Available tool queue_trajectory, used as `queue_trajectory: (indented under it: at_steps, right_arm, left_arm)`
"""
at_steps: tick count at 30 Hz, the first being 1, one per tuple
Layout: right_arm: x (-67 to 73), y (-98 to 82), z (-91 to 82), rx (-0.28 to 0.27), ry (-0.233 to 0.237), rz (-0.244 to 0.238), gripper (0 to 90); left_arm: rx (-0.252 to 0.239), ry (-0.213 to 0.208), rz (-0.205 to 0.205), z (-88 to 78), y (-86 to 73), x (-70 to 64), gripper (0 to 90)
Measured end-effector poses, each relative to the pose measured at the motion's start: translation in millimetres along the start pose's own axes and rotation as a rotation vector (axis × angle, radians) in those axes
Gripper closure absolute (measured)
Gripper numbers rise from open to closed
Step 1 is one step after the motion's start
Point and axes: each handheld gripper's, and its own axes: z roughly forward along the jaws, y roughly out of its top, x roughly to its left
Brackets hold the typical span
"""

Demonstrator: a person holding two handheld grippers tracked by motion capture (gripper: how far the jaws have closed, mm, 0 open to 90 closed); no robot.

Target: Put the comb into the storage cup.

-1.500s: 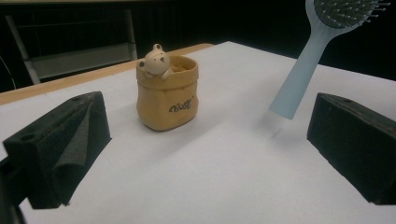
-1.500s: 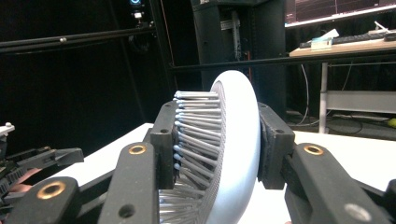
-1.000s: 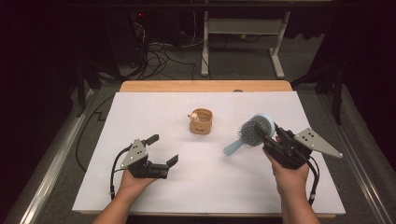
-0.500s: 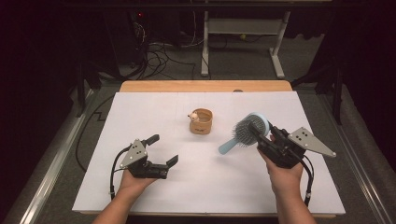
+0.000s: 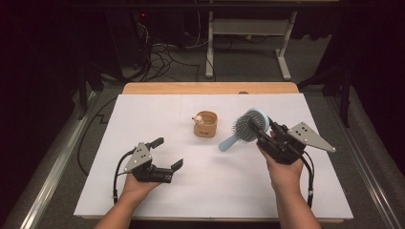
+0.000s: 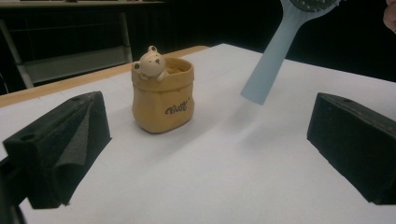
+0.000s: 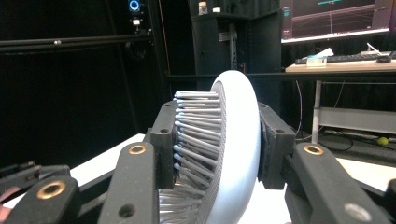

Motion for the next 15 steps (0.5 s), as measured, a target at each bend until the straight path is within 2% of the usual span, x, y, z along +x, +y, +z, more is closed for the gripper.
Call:
queue_trajectory:
  at_steps: [15]
  right_arm:
    - [6.5,14.2,5.5,-0.027,-0.005,-0.013,59.9]
  left_arm:
    - [0.005,-0.006,0.0,0.2,-1.5,-0.7,0.5]
